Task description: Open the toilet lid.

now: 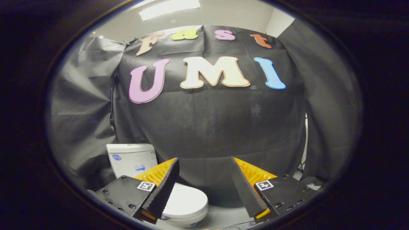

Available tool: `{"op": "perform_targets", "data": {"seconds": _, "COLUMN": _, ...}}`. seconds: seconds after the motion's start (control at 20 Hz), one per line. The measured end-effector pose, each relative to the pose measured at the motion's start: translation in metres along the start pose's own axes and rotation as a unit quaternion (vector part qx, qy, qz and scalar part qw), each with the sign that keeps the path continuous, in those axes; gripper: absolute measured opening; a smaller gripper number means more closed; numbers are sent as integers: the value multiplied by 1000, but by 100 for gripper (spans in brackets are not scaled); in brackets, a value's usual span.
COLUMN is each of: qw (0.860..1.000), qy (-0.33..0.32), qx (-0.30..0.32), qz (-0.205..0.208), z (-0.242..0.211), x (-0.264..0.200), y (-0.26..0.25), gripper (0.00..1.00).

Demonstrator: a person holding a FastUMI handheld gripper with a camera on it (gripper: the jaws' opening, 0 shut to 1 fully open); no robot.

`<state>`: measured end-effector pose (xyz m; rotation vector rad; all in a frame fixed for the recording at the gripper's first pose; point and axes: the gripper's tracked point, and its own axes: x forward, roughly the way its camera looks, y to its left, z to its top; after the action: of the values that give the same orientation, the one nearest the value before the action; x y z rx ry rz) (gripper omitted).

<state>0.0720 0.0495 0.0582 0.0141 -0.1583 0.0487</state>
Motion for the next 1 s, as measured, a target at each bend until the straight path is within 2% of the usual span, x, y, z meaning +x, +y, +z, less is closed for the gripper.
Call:
{"op": "perform_targets", "data": {"seconds": 0.25, "qw": 1000, "qy": 7, "qx": 27, "qz": -4, "z": -18, "x": 4, "y": 35, "gripper": 98}}
{"op": "perform_targets", "data": {"seconds": 0.55, "qw": 995, "qy": 47, "qx": 84, "qz": -33, "z": -80, "x": -8, "y": 54, "gripper": 98}}
{"op": "perform_targets", "data": {"seconds": 0.8, "qw": 977, "qy": 102, "qx": 176, "qz": -65, "z": -160, "x": -22, "y": 70, "gripper": 98}}
{"op": "perform_targets", "data": {"seconds": 1.0, "qw": 954, "qy": 146, "qx": 245, "qz": -97, "z": -226, "x": -37, "y": 79, "gripper": 99}}
